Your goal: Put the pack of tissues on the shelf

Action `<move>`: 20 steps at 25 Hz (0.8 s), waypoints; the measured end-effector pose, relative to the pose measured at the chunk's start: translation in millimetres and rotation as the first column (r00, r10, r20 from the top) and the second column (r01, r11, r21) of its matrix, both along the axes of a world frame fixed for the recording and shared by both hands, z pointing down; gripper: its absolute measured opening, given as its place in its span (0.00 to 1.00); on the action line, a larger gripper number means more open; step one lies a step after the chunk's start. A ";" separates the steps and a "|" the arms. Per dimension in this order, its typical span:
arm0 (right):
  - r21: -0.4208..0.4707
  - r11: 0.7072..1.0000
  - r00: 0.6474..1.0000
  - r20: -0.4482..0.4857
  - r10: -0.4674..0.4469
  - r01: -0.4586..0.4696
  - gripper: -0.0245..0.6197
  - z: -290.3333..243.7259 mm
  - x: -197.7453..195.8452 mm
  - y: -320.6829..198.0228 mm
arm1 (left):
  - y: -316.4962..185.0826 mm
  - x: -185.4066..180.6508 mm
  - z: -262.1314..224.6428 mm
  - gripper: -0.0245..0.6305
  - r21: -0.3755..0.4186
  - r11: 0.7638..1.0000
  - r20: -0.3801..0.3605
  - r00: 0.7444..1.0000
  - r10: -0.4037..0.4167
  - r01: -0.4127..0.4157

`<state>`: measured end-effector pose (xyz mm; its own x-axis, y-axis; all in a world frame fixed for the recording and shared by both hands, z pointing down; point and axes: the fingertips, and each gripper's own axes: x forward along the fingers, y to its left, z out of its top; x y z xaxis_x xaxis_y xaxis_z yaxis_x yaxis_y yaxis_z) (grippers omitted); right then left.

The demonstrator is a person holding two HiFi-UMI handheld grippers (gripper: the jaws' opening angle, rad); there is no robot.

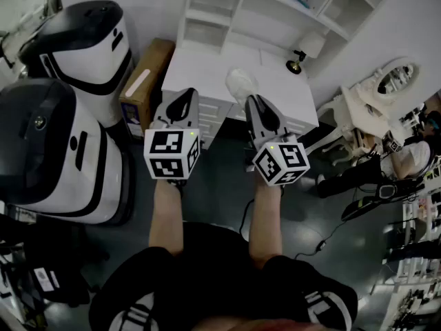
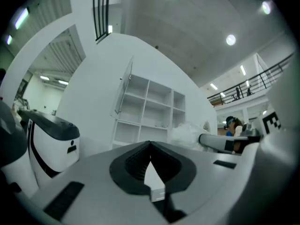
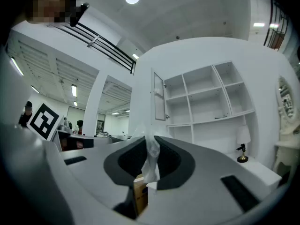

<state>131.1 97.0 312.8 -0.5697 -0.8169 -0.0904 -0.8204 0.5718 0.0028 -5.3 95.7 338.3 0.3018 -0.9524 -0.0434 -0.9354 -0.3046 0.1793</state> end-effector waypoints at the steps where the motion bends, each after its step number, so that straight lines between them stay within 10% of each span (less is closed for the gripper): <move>1: -0.002 1.000 1.000 -0.002 -0.001 0.001 0.12 0.9 -2.6 1.9 | 1.6 -2.8 2.2 0.05 -0.006 1.000 -0.001 1.000 -0.001 0.001; 20: -0.051 0.999 1.000 0.009 -0.002 0.003 0.12 23.0 -37.4 20.8 | 20.5 -22.1 23.4 0.05 -0.044 0.998 0.007 0.999 0.035 -0.034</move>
<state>93.7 117.8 335.8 -0.5709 -0.8193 -0.0534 -0.8189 0.5729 -0.0339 -27.3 116.2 361.6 0.3346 -0.9424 0.0009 -0.9259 -0.3286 0.1862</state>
